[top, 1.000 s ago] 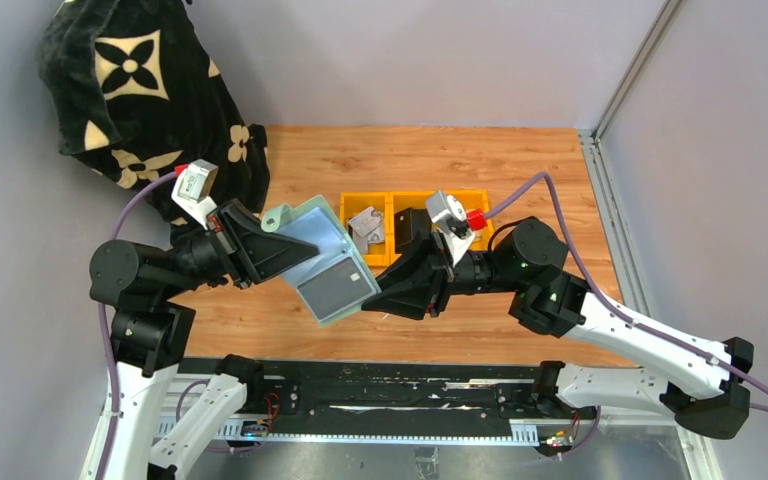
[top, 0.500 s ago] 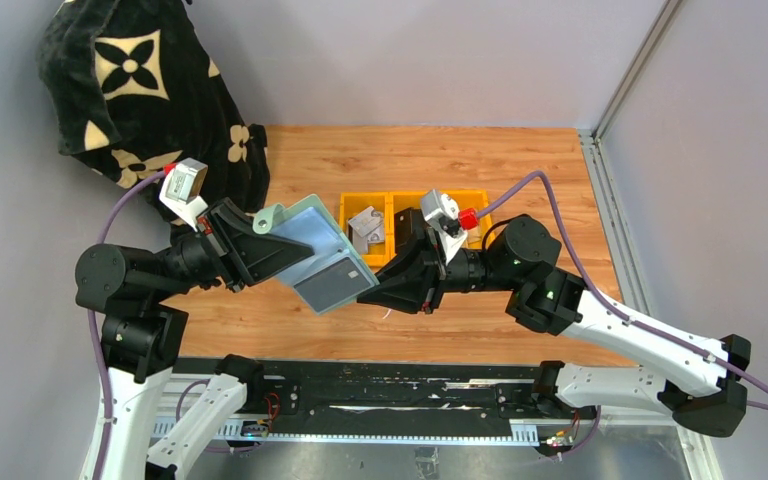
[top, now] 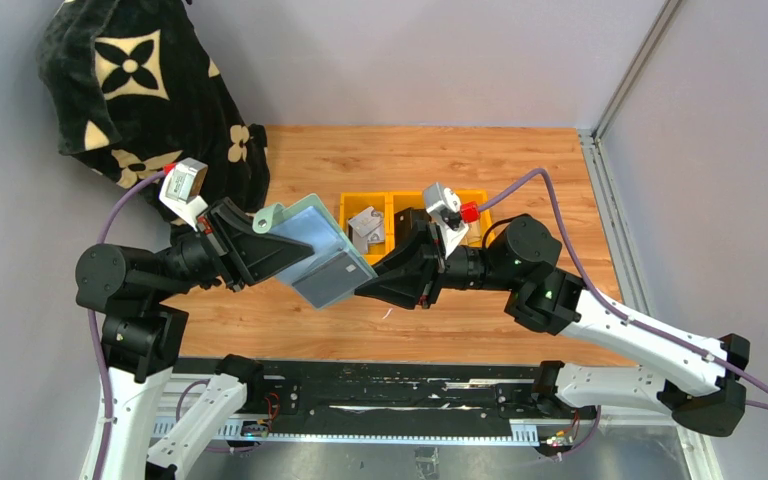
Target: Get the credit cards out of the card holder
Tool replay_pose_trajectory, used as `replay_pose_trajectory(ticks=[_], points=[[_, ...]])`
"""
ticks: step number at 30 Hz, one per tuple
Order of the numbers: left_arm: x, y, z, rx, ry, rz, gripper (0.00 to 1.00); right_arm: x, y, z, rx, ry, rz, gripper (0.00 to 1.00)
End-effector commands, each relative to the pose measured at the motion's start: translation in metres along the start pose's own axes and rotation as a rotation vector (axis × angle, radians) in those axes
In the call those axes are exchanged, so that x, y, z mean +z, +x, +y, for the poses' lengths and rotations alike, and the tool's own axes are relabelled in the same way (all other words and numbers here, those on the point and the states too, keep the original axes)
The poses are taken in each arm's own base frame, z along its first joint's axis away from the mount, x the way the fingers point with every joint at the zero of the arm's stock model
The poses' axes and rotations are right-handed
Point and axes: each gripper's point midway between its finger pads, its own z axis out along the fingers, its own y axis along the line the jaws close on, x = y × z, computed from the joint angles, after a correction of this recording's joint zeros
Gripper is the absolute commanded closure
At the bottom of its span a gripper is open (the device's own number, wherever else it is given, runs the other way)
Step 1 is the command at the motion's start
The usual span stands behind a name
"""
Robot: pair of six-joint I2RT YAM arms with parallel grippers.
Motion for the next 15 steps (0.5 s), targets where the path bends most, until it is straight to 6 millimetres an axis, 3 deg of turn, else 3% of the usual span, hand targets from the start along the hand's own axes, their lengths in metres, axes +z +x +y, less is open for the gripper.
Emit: replay_pose_trajectory(ticks=[1, 5, 10, 12, 15], points=[[-0.001, 0.000, -0.004, 0.011, 0.015, 0.000, 1.00, 0.005, -0.024, 0.008, -0.009, -0.015, -0.069, 0.73], [-0.001, 0.000, -0.004, 0.012, 0.014, -0.002, 1.00, 0.008, -0.027, 0.004, 0.002, 0.002, -0.090, 0.73], [-0.002, 0.000, -0.005, 0.009, 0.014, -0.001, 1.00, 0.014, -0.033, -0.003, 0.007, 0.020, -0.137, 0.64], [-0.002, -0.001, -0.008, 0.006, 0.019, -0.003, 1.00, 0.014, -0.040, 0.000, -0.006, -0.002, -0.186, 0.67], [0.000, -0.005, -0.013, -0.004, 0.025, -0.007, 1.00, 0.013, -0.045, 0.007, -0.018, -0.049, -0.248, 0.79]])
